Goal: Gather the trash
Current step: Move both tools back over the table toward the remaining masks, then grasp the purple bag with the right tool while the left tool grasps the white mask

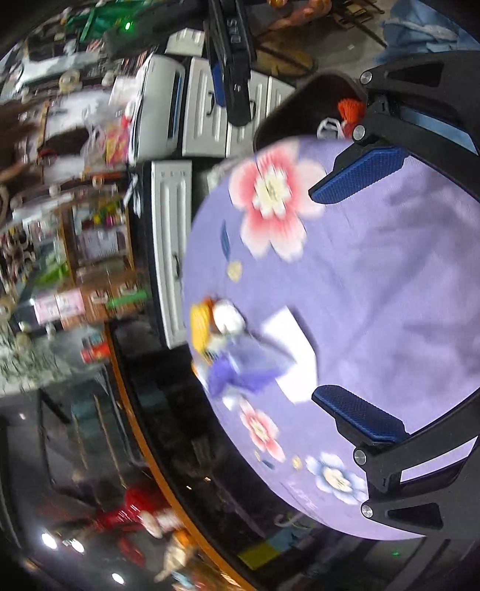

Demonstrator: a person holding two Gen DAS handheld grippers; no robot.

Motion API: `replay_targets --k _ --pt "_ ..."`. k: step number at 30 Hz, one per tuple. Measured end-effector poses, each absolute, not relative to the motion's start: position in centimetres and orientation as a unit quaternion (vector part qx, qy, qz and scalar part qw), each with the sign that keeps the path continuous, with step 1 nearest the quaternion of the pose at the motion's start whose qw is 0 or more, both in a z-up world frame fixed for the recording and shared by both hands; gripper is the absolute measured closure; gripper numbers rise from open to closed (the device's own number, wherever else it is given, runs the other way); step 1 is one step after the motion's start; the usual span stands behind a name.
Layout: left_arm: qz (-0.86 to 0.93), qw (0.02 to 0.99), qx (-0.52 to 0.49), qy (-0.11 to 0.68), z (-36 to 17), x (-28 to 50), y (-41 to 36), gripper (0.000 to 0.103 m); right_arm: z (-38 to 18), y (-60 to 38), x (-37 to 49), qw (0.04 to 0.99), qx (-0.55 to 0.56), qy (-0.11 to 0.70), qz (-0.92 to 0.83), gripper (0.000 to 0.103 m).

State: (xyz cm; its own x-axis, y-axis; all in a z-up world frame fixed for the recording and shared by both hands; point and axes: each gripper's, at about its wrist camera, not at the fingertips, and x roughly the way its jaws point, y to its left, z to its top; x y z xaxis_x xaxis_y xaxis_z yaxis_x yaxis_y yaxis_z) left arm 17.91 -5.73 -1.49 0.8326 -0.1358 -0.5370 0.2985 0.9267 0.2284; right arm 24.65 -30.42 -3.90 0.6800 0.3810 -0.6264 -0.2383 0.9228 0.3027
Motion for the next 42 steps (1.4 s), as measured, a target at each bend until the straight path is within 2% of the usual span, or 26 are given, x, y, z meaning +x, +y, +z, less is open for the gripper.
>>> replay_targets --k 11,21,26,30,32,33,34,39,42 --pt "-0.058 0.947 0.111 0.295 -2.0 20.5 2.1 0.006 -3.1 -22.8 29.2 0.897 0.098 0.366 0.229 0.014" --pt "-0.057 0.943 0.096 0.313 -2.6 22.3 4.3 0.006 -0.8 -13.6 34.8 0.892 0.057 0.360 0.265 0.014" --pt "-0.059 0.941 0.088 0.321 -3.2 23.0 5.0 0.006 -1.3 -9.7 37.8 0.896 0.022 0.374 0.238 0.016" --pt "-0.065 0.940 0.084 0.325 -3.6 23.4 5.2 0.006 -2.6 -8.7 40.1 0.896 0.020 0.388 0.214 0.029" --pt "-0.068 0.939 0.084 0.327 -3.8 23.7 5.2 0.006 -3.2 -8.5 40.8 0.893 0.024 0.397 0.210 0.044" --pt "-0.069 0.938 0.084 0.328 -3.8 23.7 5.1 0.006 -3.5 -8.4 41.1 0.891 0.027 0.401 0.211 0.061" --pt "-0.071 0.938 0.083 0.328 -3.8 23.9 5.0 0.006 -3.6 -8.4 41.2 0.889 0.029 0.403 0.216 0.068" --pt "-0.078 0.937 0.087 0.329 -3.8 24.4 4.2 0.006 -2.6 -8.7 40.2 0.895 0.021 0.376 0.240 0.084" --pt "-0.080 0.936 0.093 0.329 -3.7 24.5 3.5 0.006 -0.7 -9.2 39.4 0.903 0.019 0.347 0.253 0.088"
